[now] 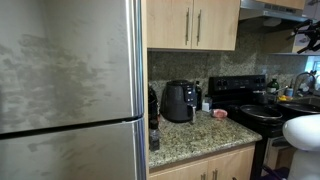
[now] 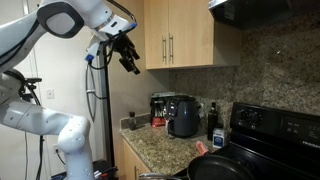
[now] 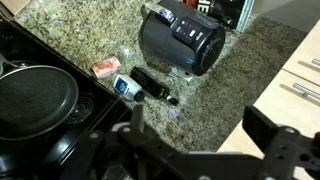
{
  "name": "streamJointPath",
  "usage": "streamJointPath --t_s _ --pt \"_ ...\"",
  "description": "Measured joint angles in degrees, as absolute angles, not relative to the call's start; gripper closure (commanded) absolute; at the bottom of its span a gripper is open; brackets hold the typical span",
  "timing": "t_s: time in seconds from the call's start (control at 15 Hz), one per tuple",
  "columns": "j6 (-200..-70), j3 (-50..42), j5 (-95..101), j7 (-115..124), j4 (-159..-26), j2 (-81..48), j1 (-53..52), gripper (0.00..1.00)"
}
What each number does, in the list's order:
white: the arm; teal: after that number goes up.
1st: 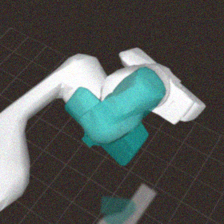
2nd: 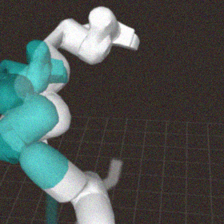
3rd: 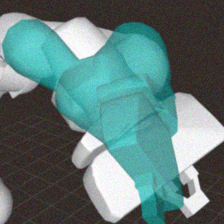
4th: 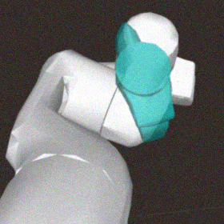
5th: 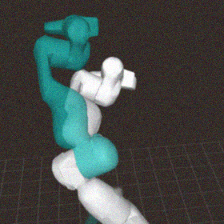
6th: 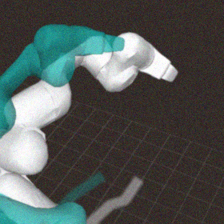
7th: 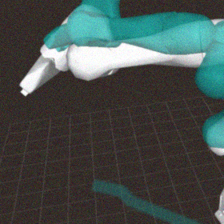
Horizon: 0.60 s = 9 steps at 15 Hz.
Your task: Move the can slightly backward and put it upright
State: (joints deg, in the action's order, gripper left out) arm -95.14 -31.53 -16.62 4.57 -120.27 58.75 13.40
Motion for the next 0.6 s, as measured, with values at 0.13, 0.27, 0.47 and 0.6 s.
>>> streamJointPath --t_s 0.13,0.27,0.47,0.6 --pt "-95.39 -31.28 -16.91 4.98 -120.25 58.6 13.39 0.0" --pt "-95.45 -31.27 -16.93 5.01 -120.25 58.49 13.39 0.0" --pt "-95.49 -31.27 -16.94 5.02 -120.25 58.46 13.39 0.0" --pt "-95.5 -31.27 -16.94 5.02 -120.25 58.46 13.39 0.0"
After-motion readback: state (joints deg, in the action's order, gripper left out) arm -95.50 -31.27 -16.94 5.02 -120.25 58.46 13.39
